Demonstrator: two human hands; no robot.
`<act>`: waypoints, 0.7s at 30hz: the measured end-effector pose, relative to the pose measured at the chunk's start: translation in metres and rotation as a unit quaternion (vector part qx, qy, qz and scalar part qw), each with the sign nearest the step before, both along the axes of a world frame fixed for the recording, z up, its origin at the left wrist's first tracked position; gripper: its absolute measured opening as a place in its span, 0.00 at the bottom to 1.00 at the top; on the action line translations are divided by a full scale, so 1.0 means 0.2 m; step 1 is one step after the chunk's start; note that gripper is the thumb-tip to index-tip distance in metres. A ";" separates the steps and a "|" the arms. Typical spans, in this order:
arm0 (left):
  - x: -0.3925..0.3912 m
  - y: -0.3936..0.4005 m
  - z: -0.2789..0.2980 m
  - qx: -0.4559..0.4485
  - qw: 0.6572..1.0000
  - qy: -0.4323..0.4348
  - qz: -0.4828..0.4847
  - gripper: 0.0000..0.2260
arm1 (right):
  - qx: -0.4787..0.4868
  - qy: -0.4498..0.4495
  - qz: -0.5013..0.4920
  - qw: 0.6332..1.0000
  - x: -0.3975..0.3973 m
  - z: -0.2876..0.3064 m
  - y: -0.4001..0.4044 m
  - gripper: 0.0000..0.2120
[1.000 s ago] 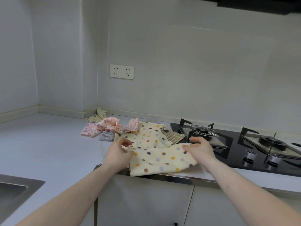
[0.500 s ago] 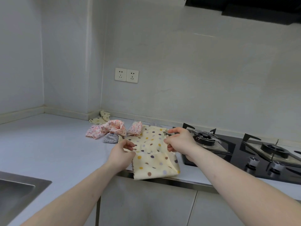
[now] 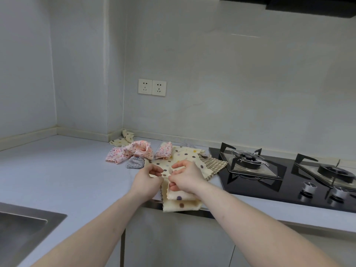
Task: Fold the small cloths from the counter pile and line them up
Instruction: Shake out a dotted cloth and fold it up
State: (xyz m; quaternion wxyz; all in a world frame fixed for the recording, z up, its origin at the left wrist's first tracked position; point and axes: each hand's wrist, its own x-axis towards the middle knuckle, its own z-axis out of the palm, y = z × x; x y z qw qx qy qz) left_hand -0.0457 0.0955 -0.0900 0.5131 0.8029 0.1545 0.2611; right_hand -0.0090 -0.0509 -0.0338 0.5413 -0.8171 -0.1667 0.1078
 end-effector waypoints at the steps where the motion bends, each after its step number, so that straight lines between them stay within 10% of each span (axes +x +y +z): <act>1: 0.00 0.00 0.00 -0.001 1.000 0.001 0.001 0.09 | 0.000 0.009 0.007 1.000 0.00 -0.02 0.00 0.16; 11: -0.03 -0.03 0.01 0.017 1.000 0.003 -0.004 0.05 | 0.005 -0.182 -0.125 0.975 0.15 -0.09 -0.33 0.06; 21: -0.03 -0.07 0.02 0.086 0.991 0.086 -0.052 0.22 | -0.053 -0.172 -0.070 0.981 0.20 -0.25 -0.37 0.11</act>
